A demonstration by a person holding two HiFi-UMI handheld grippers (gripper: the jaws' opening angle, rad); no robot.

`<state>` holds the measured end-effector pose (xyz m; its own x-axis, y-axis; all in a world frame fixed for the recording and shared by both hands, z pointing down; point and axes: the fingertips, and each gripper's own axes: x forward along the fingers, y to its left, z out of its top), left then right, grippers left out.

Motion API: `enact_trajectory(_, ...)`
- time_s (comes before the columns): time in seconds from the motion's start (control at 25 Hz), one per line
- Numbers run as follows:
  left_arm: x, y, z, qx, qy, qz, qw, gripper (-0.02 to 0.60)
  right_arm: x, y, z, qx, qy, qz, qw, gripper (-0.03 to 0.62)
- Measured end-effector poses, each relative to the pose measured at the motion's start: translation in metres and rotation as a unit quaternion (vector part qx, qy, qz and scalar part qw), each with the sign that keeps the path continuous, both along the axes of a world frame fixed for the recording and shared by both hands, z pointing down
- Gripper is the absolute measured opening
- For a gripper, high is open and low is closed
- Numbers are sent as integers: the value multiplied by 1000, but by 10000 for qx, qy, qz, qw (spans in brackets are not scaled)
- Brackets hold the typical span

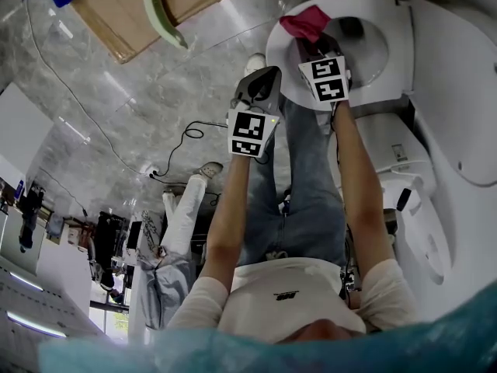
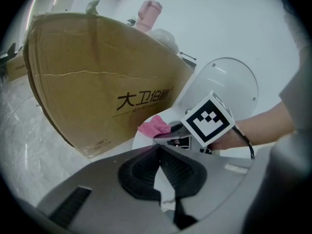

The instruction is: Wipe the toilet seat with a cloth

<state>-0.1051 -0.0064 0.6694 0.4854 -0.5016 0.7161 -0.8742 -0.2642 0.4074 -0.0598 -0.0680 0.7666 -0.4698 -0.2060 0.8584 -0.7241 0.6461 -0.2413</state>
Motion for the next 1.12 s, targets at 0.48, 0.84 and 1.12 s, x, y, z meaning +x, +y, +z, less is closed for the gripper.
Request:
enact_trajectory(0.48,32,-20,-3,111,-5,318,9994,6,34,-29,1,229,93,135,9996,52)
enact_trajectory(0.84,55,-32,-7,226,-14,556,9982,6,83,-55,5,393,291,751,9960,52)
enact_trajectory(1.12,75,-38,-11,276,19,707,9971,6,117,-67,8,383,400,990,9936,52)
